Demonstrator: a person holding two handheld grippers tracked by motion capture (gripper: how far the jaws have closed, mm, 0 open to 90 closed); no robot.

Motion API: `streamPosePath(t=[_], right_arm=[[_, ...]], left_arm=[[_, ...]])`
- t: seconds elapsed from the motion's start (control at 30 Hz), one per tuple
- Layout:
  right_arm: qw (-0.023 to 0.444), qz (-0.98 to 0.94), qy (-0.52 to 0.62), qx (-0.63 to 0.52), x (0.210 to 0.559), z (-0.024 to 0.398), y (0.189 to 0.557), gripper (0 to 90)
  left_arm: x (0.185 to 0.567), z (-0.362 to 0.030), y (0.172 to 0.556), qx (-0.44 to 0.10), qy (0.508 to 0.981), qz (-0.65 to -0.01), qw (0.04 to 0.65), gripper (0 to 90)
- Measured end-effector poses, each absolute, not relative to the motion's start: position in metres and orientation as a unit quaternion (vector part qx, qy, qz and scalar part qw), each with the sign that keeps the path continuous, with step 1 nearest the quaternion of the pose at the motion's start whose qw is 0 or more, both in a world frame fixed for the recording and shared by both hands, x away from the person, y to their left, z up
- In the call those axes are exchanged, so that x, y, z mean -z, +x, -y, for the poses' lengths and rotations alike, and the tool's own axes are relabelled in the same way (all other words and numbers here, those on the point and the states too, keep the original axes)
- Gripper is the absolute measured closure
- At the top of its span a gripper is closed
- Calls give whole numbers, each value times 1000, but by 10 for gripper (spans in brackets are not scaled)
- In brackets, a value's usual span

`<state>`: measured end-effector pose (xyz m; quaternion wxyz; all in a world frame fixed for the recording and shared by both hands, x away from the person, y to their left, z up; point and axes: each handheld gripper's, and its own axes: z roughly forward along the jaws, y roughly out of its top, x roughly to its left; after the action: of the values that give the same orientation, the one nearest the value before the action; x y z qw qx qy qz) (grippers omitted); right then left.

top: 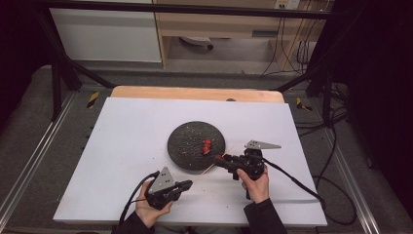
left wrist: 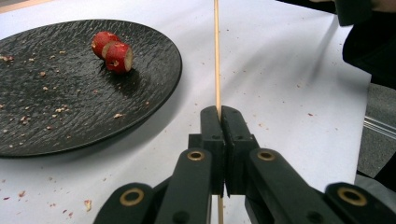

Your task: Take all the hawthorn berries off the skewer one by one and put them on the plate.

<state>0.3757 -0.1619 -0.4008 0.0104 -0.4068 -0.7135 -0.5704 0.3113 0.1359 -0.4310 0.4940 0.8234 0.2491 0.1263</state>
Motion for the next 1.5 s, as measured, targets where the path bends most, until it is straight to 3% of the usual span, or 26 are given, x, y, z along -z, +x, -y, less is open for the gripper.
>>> streamPosePath(t=[0.83, 1.17, 1.5], right_arm=[[-45, 685, -436, 582, 353, 199, 409, 617], [-49, 706, -428, 561, 353, 172, 424, 617], [-51, 732, -424, 532, 362, 127, 445, 616]], left_arm=[[427, -177, 308, -140, 813, -274, 494, 885], [421, -210, 316, -152, 795, -314, 497, 885], [424, -219, 322, -157, 788, -332, 495, 884]])
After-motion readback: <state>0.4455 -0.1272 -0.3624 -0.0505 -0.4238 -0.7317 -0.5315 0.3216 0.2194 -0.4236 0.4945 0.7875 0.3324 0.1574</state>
